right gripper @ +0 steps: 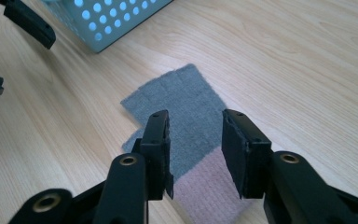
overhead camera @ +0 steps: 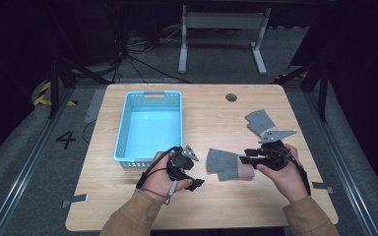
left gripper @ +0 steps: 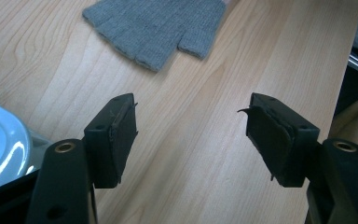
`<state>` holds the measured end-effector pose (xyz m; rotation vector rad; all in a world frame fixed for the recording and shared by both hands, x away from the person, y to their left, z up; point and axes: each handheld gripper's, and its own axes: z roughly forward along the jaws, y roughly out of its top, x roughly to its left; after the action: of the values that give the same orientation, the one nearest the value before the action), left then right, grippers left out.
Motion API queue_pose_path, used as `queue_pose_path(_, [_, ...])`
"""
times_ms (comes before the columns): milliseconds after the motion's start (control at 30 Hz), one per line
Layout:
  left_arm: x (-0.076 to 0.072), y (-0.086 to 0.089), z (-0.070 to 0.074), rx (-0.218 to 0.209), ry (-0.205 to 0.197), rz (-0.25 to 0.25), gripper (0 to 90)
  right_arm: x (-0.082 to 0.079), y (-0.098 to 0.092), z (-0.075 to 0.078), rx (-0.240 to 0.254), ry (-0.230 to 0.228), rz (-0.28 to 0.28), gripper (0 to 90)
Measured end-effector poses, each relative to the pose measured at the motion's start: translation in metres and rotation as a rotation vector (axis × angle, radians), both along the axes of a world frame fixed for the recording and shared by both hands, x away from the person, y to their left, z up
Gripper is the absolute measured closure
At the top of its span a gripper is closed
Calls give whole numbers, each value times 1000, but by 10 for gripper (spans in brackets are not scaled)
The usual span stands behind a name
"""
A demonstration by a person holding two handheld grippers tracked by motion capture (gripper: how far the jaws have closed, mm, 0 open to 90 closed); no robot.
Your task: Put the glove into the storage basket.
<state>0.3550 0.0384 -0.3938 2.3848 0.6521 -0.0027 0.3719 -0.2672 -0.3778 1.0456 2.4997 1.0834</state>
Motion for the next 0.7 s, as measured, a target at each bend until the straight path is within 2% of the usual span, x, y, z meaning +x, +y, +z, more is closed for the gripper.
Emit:
queue_pose_path(233, [1, 0, -1, 0, 1, -5, 338, -1, -11, 4, 28, -23, -36, 604])
queue_pose_path(367, [2, 4, -1, -10, 15, 1, 323, 5, -14, 7, 40, -31, -45, 604])
queue_pose_path(433, [2, 7, -1, -6, 16, 2, 323, 11, -15, 9, 38, -28, -50, 599])
queue_pose_path(700, [0, 16, -1, -6, 22, 27, 318, 51, -28, 11, -45, -14, -123, 567])
